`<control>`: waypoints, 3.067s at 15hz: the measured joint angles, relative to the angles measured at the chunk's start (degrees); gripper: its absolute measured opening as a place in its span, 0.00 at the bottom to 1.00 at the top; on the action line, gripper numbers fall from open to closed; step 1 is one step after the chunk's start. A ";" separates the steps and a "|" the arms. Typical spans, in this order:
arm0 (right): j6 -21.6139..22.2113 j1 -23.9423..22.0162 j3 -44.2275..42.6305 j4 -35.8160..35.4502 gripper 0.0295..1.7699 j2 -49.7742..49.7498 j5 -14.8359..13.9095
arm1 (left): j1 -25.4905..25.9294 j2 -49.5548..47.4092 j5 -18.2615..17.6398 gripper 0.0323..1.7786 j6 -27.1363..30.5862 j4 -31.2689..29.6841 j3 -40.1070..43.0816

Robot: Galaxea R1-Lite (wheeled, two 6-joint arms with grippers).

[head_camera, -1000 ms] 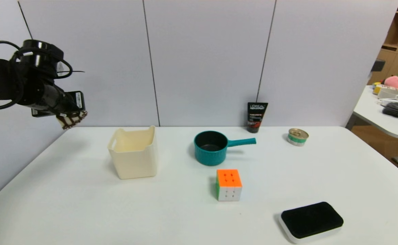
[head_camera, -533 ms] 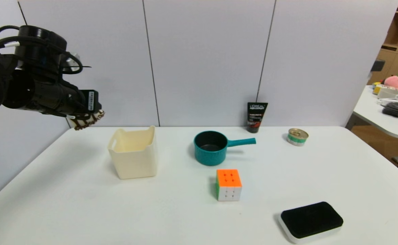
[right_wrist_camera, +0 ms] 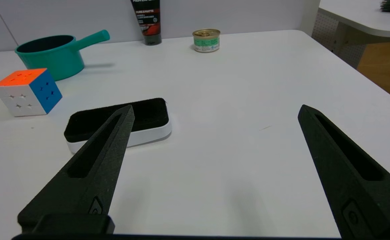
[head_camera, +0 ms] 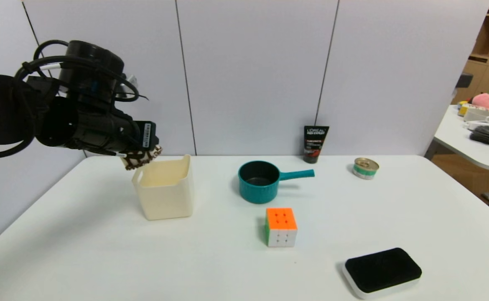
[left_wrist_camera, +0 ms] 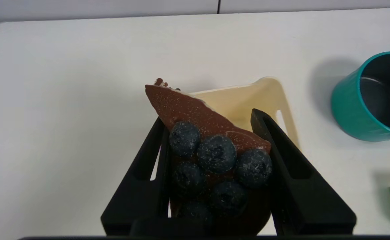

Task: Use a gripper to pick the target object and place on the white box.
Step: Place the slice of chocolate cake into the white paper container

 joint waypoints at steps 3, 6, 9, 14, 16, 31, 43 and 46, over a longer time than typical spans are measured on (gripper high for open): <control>0.00 0.00 0.00 0.00 0.96 0.00 0.00 | -1.49 2.32 6.19 0.44 -7.72 0.22 -0.49; 0.02 0.00 0.00 0.00 0.96 0.00 0.02 | -2.07 5.02 12.87 0.44 -11.80 0.01 -1.73; 0.00 -0.02 0.00 0.00 0.96 0.00 0.00 | -3.96 7.47 14.49 0.44 -16.26 -0.09 -3.34; 0.00 0.00 0.00 -0.02 0.96 0.00 0.00 | -6.39 10.72 17.05 0.44 -18.91 -0.20 -4.77; 0.02 0.00 0.00 0.00 0.96 0.00 0.00 | -6.45 11.67 17.73 0.44 -18.99 -0.90 -4.82; 0.02 0.00 0.00 -0.02 0.96 0.00 0.00 | -6.50 14.12 20.61 0.44 -19.88 -1.12 -4.40; -0.02 0.00 0.00 0.00 0.96 0.00 0.00 | -6.50 14.01 20.61 0.56 -19.82 -1.05 -4.41; 0.00 0.00 0.00 -0.02 0.96 0.00 0.00 | -6.50 13.84 20.55 0.69 -19.93 -1.04 -4.30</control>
